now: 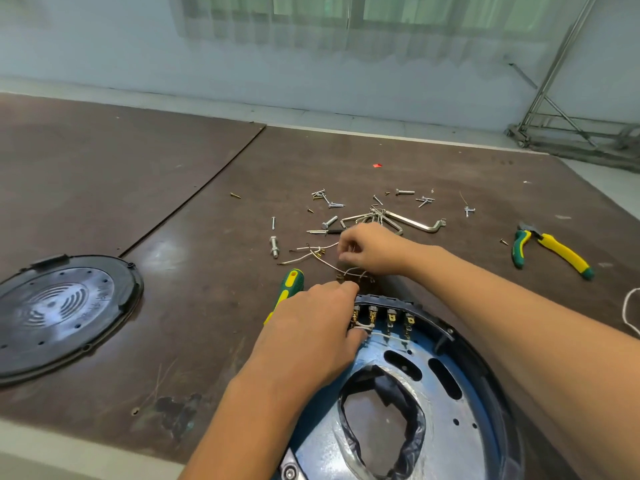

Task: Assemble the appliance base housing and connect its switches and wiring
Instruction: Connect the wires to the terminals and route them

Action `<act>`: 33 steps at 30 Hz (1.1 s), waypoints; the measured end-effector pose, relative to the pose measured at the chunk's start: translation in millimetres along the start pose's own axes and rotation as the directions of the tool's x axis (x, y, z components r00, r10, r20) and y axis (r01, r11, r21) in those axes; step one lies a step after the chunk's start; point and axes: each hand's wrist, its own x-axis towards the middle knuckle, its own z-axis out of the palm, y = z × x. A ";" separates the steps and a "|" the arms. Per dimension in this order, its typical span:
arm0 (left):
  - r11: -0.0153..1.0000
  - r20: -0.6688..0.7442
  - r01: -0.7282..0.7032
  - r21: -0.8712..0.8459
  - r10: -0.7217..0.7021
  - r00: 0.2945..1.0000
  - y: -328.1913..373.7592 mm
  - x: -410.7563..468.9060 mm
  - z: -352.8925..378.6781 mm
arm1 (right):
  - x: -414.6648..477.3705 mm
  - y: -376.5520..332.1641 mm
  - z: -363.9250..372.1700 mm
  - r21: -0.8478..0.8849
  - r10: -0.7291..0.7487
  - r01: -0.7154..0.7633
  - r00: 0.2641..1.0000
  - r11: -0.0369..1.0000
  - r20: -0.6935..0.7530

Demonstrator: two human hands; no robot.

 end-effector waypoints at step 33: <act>0.999 0.040 0.038 -0.024 -0.037 0.999 -2.3 6.9 -2.6 | -22.6 -8.1 -25.4 0.136 0.032 0.003 0.967 0.991 -0.252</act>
